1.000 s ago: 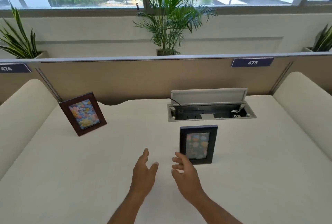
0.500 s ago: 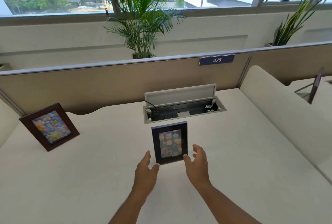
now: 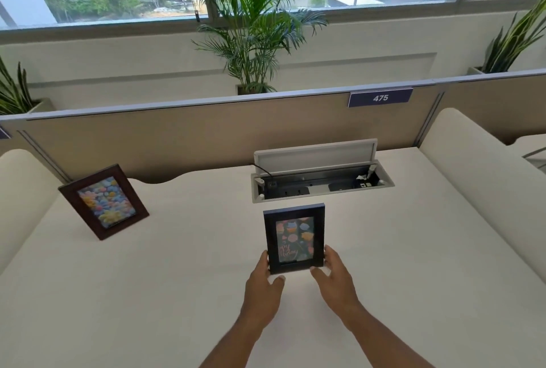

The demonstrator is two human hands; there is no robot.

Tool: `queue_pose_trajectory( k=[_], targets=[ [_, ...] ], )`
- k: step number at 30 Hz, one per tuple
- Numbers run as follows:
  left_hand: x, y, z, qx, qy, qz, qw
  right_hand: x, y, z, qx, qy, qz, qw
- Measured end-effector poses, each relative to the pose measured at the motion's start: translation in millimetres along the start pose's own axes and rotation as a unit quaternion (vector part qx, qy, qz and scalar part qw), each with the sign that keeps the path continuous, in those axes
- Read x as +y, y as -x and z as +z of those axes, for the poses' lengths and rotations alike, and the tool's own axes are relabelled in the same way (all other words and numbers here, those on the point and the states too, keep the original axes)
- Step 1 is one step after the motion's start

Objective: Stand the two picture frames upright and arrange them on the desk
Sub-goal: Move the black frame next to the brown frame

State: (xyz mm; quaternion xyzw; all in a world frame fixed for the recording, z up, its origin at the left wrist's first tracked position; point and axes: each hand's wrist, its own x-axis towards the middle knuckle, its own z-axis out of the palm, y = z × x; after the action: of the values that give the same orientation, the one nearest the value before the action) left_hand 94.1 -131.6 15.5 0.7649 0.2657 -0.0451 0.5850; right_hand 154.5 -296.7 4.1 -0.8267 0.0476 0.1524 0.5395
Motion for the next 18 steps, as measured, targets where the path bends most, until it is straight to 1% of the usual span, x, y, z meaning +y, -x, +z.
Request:
queue_pose_trajectory(
  k=[4, 9, 18],
  targets=[
    [-0.7, -1.7, 0.2, -0.002, -0.015, 0.004, 1.0, -5.1, 1.4, 3.7, -0.009, -0.025, -0.009, 1.0],
    [-2.2, -9.0, -8.9, 0.008, -0.023, 0.006, 1.0, -13.8, -4.2, 14.3, -0.025, -0.018, -0.016, 0.999],
    [-7.3, -35.2, -55.2, 0.077, -0.015, 0.005, 0.997, -48.5, -30.0, 68.4, -0.082, -0.016, -0.045, 0.996]
  ],
)
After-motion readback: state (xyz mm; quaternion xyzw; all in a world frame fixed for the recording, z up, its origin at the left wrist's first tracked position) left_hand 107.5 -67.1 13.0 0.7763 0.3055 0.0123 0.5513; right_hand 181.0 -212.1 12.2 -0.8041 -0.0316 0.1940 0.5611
